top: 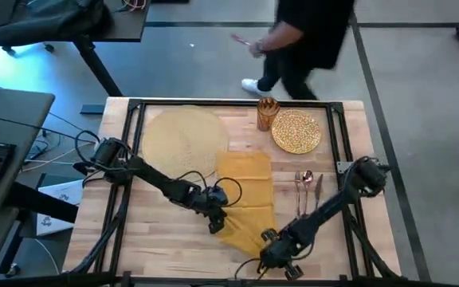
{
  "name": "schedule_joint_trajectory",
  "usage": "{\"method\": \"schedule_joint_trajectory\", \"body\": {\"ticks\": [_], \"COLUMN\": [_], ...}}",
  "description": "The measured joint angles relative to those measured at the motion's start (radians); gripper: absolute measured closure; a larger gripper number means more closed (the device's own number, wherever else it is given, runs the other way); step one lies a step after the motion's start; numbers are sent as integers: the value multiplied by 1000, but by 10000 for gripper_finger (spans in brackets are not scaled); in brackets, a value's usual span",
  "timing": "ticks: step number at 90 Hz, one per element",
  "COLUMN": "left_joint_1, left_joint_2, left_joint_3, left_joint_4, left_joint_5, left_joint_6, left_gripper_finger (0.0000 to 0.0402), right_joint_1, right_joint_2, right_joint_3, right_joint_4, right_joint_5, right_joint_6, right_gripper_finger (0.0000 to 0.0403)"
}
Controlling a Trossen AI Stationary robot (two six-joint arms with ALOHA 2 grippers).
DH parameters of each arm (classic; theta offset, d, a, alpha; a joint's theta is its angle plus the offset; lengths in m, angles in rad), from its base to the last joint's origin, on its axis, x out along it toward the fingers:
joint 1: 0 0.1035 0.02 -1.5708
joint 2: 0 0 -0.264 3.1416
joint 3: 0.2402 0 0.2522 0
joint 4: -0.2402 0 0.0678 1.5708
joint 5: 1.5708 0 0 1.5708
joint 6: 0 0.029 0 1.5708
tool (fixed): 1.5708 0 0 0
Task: Set table place
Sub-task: Fold the yellow table napkin
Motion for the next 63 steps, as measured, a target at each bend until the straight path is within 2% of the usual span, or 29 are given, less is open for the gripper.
{"method": "schedule_joint_trajectory", "body": {"ticks": [11, 25, 45, 53, 63], "left_joint_1": [22, 37, 8, -15, -32], "left_joint_2": [-19, -39, -117, -134, -123], "left_joint_3": [0, -4, -5, -5, -4], "left_joint_4": [-18, -20, -7, 28, 99], "left_joint_5": [-25, -38, -39, -27, 5], "left_joint_6": [52, 89, 125, 144, 149], "left_gripper_finger": [401, 401, 401, 401, 401], "right_joint_1": [3, 3, 12, 13, 14], "right_joint_2": [-3, -42, -63, -63, -63], "right_joint_3": [7, 85, 206, 196, 156], "right_joint_4": [-14, -99, -166, -157, -157], "right_joint_5": [-11, 21, 304, 374, 466], "right_joint_6": [83, 157, 288, 388, 556], "right_gripper_finger": [389, 330, 237, 222, 223]}}
